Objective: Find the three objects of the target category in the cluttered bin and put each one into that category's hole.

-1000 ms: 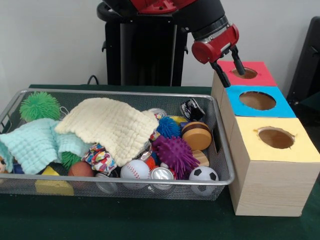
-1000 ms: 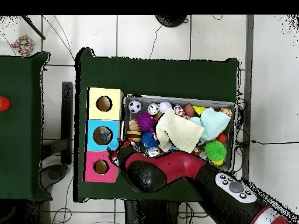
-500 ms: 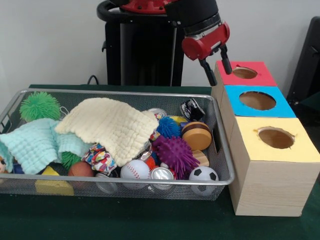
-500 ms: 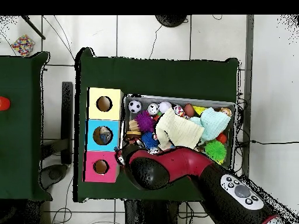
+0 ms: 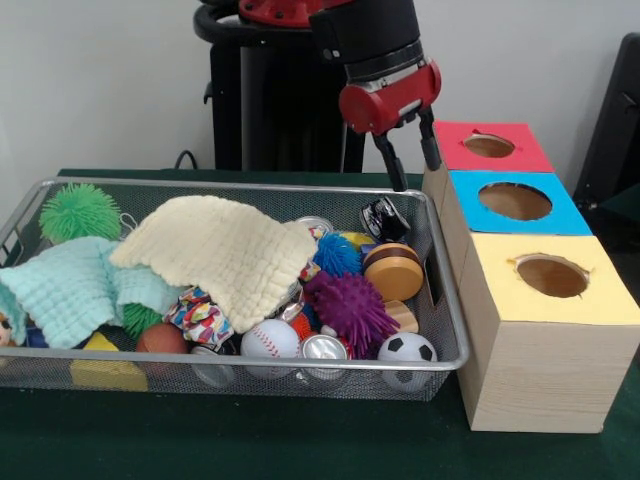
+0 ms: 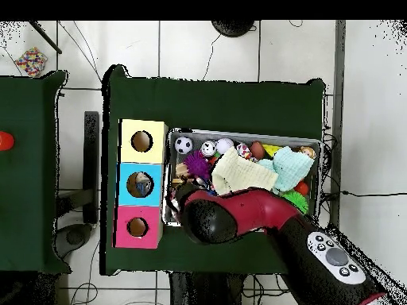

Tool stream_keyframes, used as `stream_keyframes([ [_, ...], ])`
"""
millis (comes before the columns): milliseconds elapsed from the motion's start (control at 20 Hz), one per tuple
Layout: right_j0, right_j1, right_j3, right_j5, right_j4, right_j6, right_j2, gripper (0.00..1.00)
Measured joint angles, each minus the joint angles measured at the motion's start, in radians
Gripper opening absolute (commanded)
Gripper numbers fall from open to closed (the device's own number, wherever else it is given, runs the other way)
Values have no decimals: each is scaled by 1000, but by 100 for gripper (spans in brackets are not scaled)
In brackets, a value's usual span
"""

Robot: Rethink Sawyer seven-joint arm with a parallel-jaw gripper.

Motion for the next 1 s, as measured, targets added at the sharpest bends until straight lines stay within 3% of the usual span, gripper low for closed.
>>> stream_keyframes([
  [400, 46, 17, -75, 4, -36, 0, -59, 100],
  [600, 106, 14, -137, 31, -112, 0, -122, 100],
  [1000, 154, 12, -216, 94, -210, 0, -166, 100],
])
